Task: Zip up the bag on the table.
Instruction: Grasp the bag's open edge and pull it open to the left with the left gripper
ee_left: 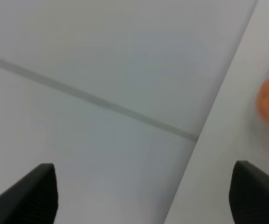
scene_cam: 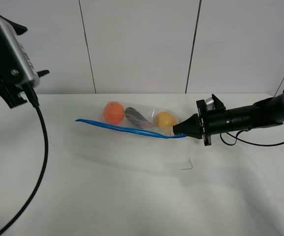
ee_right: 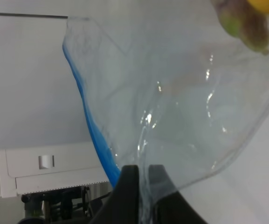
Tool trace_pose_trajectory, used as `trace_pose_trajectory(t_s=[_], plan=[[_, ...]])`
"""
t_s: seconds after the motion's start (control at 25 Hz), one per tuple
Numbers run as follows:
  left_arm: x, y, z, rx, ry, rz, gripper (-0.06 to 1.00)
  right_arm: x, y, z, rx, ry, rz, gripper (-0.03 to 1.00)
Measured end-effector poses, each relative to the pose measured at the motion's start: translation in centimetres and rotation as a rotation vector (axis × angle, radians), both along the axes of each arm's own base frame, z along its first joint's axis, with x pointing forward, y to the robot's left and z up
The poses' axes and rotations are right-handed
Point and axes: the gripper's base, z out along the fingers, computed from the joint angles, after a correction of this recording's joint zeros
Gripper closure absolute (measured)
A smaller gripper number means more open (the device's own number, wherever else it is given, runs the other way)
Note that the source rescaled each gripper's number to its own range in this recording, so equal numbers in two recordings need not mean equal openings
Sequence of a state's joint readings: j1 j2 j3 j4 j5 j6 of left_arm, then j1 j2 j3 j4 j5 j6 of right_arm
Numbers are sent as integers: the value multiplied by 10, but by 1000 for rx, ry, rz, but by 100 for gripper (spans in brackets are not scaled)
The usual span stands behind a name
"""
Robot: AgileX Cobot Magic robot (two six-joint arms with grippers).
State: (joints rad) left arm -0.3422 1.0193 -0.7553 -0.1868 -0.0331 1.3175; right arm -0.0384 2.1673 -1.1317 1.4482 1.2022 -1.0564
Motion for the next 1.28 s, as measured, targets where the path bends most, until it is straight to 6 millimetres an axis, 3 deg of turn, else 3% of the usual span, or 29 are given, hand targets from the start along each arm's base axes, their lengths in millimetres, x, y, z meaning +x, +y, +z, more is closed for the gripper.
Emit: trace_pose_trajectory(t_s=[0.2, 0.72, 1.28], plan=[[-4, -33, -33, 24, 57, -129, -2, 0, 0, 0, 0, 0, 0, 97], [32, -122, -112, 23, 171, -263, -2, 0, 0, 0, 0, 0, 0, 97], [20, -175, -165, -19, 145, -356, -2, 0, 0, 0, 0, 0, 0, 97]])
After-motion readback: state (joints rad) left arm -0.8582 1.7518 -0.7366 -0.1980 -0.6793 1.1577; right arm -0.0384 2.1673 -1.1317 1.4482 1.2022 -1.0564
